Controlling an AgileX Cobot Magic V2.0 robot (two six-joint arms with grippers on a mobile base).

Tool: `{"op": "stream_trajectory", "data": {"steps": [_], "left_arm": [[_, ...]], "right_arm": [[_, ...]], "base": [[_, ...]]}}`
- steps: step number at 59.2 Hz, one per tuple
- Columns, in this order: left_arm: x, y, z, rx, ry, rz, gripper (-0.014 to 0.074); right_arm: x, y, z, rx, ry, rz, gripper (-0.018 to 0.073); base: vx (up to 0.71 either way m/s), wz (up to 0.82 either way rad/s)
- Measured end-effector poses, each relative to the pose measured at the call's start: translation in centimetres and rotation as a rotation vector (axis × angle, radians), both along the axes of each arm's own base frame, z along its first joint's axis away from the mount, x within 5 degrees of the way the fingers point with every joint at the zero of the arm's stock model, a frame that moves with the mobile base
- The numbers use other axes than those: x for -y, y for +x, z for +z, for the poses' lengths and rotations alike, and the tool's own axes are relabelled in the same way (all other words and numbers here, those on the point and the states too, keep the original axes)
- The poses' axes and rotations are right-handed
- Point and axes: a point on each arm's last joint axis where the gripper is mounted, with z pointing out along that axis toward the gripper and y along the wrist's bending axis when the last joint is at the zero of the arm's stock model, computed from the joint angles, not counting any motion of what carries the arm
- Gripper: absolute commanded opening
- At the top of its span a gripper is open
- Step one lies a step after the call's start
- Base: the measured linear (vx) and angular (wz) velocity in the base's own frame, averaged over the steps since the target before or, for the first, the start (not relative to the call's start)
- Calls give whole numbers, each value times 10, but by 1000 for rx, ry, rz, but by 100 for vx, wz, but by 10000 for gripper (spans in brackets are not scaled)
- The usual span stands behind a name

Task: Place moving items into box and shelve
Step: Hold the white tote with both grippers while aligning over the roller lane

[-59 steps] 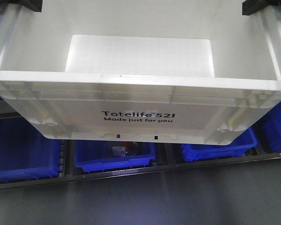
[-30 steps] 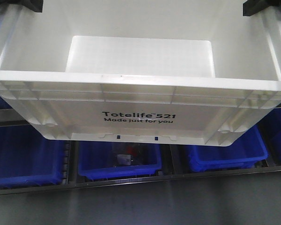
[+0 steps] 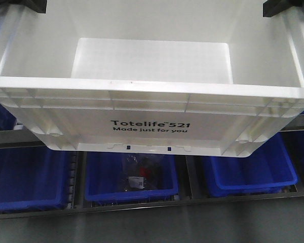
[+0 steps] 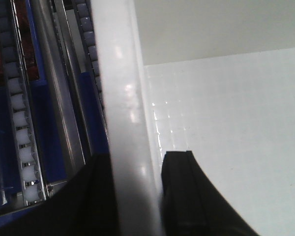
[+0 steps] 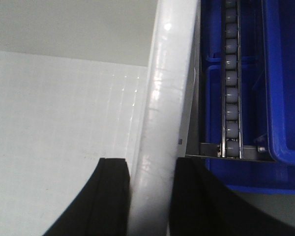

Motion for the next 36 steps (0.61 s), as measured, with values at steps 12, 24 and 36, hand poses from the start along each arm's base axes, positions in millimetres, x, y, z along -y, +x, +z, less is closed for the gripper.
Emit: {"op": "stream_trajectory", "data": {"steps": [12,24,36], "left_arm": [[0,0,0,0,0,0,2],[0,0,0,0,0,0,2],[0,0,0,0,0,0,2]], "right_arm": [[0,0,0,0,0,0,-5],[0,0,0,0,0,0,-5],[0,0,0,-1,0,0,-5]], "base": [[3,2],[0,0],[0,0]]}}
